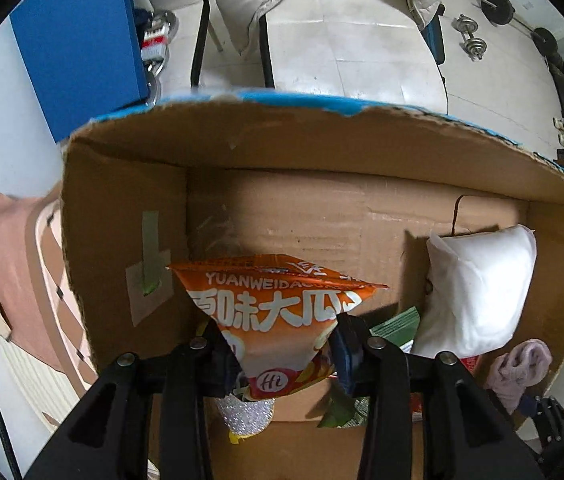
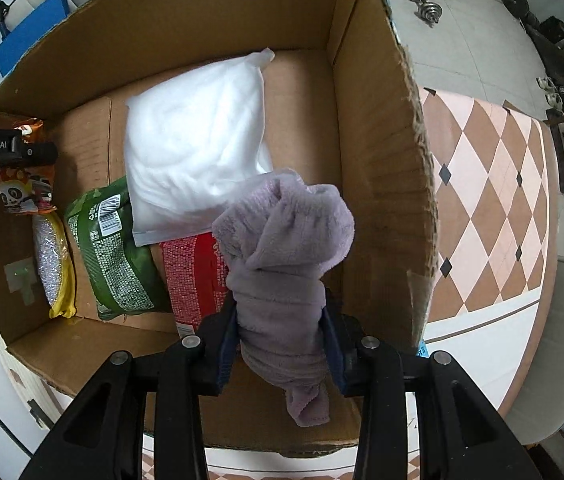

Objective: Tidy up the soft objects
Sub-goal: 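Place orange bag and lilac sock into the box and release both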

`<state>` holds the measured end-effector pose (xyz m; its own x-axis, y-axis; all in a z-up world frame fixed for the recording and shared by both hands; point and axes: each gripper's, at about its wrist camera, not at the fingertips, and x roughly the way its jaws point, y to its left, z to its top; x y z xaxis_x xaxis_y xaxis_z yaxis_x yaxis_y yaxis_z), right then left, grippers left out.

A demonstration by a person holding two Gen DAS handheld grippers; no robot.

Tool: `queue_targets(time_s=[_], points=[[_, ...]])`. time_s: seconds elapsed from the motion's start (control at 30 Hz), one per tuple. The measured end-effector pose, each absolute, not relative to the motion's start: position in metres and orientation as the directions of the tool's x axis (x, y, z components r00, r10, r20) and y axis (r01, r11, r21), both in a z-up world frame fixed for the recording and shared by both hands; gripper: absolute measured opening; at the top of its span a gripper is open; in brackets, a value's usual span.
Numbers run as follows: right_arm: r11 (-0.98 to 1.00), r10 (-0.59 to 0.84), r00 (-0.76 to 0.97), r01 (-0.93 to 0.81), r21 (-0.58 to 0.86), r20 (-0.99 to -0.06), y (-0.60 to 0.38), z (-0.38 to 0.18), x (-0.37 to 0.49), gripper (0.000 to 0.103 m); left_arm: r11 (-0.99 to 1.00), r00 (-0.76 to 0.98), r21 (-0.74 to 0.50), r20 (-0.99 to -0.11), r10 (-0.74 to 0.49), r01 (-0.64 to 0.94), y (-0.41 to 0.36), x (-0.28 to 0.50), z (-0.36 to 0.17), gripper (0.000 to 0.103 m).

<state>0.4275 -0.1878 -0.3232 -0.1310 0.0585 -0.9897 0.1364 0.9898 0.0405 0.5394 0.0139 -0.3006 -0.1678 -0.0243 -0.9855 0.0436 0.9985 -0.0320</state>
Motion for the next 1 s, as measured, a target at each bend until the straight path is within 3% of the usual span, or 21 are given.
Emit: queue_targets(time_s=[0.1,0.2,0.23,0.37,0.43,0.5,0.57,1.0], points=[[0.991,0.054,-0.148,0.133,0.034,-0.988,-0.190,-0.327,0.429,0.049,0.998,-0.166,-0.048,-0.985,-0.042,0.033,0.015,0.539,-0.296,0.038],[0.991,0.051,-0.148,0.130,0.032,-0.988,-0.189,-0.324,0.430,0.066,0.998,-0.141,-0.067,-0.988,-0.063,0.020,0.016,0.540,-0.287,0.055],[0.991,0.053,-0.143,0.131,0.034,-0.988,-0.188,-0.321,0.429,0.068,0.998,-0.132,-0.066,-0.989,-0.063,0.019,0.017,0.540,-0.284,0.065],[0.991,0.056,-0.134,0.125,0.039,-0.989,-0.186,-0.311,0.428,0.068,0.997,-0.096,-0.063,-0.994,-0.059,0.045,0.014,0.538,-0.266,0.085],[0.993,0.055,-0.126,0.115,0.040,-0.990,-0.185,-0.306,0.427,0.079,0.996,-0.073,-0.064,-0.996,-0.060,0.061,0.012,0.534,-0.254,0.093],[0.993,0.063,-0.109,0.108,0.051,-0.992,-0.183,-0.299,0.425,0.095,0.995,-0.049,-0.072,-0.996,-0.069,0.074,0.011,0.529,-0.243,0.094],[0.993,0.074,-0.086,0.103,0.065,-0.994,-0.181,-0.291,0.423,0.103,0.991,-0.025,-0.097,-0.995,-0.095,0.089,0.009,0.519,-0.229,0.094],[0.989,0.116,0.058,0.090,0.121,-0.992,-0.198,-0.229,0.386,0.103,0.973,0.101,-0.095,-0.988,-0.119,0.211,-0.019,0.426,-0.167,0.094]])
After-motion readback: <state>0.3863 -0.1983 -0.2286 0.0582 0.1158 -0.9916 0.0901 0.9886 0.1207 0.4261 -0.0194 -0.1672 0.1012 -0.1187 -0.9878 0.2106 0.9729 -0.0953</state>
